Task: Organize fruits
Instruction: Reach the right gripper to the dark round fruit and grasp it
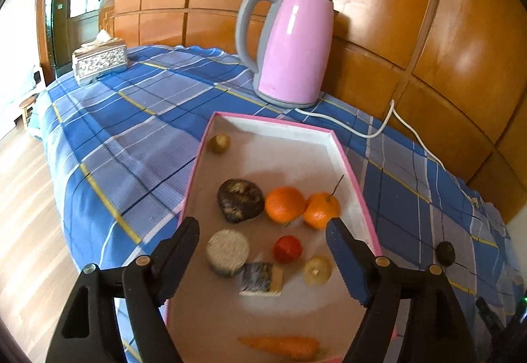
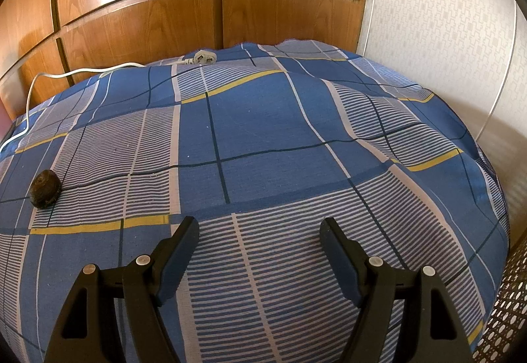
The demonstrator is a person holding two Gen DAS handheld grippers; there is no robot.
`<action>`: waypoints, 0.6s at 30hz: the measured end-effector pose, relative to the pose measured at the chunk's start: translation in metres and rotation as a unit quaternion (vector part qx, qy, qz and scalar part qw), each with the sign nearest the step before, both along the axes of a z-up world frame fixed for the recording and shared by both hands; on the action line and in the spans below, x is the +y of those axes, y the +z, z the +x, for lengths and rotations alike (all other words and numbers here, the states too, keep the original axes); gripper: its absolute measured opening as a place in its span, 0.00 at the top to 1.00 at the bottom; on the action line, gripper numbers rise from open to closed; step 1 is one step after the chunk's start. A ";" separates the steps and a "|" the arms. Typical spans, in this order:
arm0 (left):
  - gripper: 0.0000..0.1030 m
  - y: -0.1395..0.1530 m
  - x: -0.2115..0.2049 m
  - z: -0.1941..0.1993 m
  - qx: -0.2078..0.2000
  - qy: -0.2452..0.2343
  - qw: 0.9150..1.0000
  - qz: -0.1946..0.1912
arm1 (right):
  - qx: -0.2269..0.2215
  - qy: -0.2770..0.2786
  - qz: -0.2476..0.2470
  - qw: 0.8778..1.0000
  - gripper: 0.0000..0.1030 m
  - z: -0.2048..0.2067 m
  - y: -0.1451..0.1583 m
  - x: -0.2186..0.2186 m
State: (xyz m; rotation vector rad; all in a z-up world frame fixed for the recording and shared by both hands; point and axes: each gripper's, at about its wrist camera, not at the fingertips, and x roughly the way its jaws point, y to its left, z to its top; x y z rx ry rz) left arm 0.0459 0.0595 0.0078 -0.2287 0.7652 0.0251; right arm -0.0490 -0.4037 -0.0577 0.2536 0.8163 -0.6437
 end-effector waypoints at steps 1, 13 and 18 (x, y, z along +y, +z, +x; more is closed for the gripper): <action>0.20 0.000 0.003 -0.004 -0.001 0.003 1.000 0.001 | 0.001 0.000 0.000 1.000 0.26 0.000 0.000 0.000; 0.15 -0.014 0.018 -0.029 0.014 0.023 0.999 0.018 | -0.006 0.092 0.057 0.994 0.32 0.027 0.010 0.029; 0.15 -0.015 0.015 -0.030 0.015 0.018 1.000 0.019 | 0.000 0.164 0.070 0.984 0.35 0.050 0.012 0.065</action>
